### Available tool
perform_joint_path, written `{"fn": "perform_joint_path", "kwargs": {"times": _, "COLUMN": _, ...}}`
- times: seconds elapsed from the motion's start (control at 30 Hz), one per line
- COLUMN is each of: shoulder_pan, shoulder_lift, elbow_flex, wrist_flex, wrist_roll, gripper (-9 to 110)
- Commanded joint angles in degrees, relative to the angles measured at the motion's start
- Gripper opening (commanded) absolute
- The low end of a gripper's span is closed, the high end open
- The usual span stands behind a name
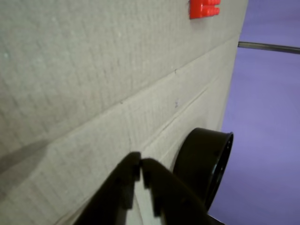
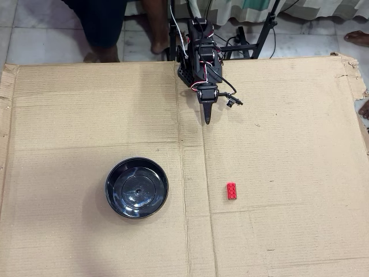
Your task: Grasp a lego block and put it in the bin.
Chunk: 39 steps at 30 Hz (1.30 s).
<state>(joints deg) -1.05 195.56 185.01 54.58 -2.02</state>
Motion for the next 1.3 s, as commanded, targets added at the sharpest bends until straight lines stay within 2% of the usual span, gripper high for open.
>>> {"fn": "perform_joint_path", "kwargs": {"times": 0.0, "shoulder_pan": 0.4, "shoulder_lift": 0.5, "elbow_flex": 0.7, "wrist_flex": 0.1, "wrist_roll": 0.3, "gripper": 0}}
{"fn": "perform_joint_path", "kwargs": {"times": 0.77, "shoulder_pan": 0.8, "shoulder_lift": 0.6, "elbow_flex": 0.7, "wrist_flex": -2.5, "wrist_roll": 1.1, "gripper": 0}}
{"fn": "perform_joint_path", "kwargs": {"times": 0.93, "shoulder_pan": -0.7, "shoulder_lift": 0.5, "elbow_flex": 0.8, "wrist_flex": -10.7, "wrist_roll": 12.8, "gripper": 0}}
{"fn": "perform_joint_path", "kwargs": {"times": 1.13, "shoulder_pan": -4.0, "shoulder_lift": 0.4, "elbow_flex": -1.3, "wrist_flex": -12.5, "wrist_roll": 28.1, "gripper": 0}}
{"fn": "perform_joint_path", "kwargs": {"times": 1.27, "shoulder_pan": -4.4, "shoulder_lift": 0.4, "elbow_flex": -4.7, "wrist_flex": -12.0, "wrist_roll": 34.5, "gripper": 0}}
